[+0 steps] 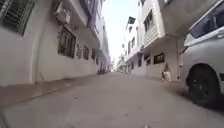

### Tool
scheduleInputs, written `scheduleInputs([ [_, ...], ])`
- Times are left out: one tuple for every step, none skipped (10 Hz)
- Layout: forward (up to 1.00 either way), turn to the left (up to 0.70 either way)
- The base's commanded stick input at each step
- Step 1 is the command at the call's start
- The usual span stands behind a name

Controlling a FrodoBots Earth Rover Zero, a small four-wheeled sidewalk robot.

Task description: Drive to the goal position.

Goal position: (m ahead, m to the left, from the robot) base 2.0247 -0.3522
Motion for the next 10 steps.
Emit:
scheduleInputs([
  [1.0, -0.34],
  [1.0, -0.37],
  [1.0, -0.39],
  [1.0, -0.12],
  [1.0, 0.01],
  [1.0, 0.01],
  [1.0, 0.01],
  [1.0, 0.01],
  [1.0, 0.01],
  [1.0, 0.01],
])
